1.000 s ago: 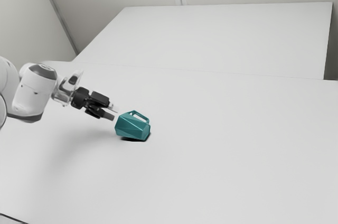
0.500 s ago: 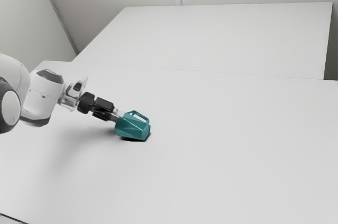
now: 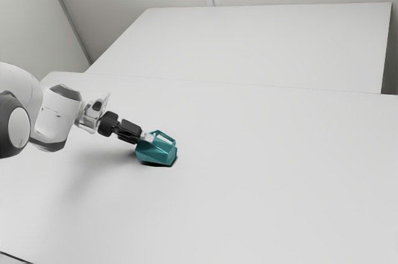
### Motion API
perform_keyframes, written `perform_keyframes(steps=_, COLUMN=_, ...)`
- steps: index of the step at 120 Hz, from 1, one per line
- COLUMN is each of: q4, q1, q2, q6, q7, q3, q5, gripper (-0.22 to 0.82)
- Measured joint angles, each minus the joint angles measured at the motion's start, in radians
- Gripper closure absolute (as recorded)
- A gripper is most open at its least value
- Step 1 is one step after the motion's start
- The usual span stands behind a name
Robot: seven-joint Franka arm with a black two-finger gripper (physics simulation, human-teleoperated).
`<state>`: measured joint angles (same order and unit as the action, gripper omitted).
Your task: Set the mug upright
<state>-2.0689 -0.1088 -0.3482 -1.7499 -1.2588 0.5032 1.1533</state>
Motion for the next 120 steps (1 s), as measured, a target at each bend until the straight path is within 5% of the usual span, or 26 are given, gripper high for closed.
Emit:
perform_keyframes(steps=51, q4=-0.006, q1=-0.010, q2=0.005, q6=0.029, q7=-0.025, q3=-0.006, q5=0.014, gripper=0.69)
perform_keyframes(steps=89, q4=-0.009, q1=-0.024, q2=0.017, q6=0.052, q7=-0.033, q3=-0.006, q5=0.031, gripper=0.77)
perform_keyframes(steps=120, q4=-0.032, q1=-0.066, q2=0.126, q6=0.046, q7=-0.011, q3=-0.004, q5=0.029, gripper=0.78)
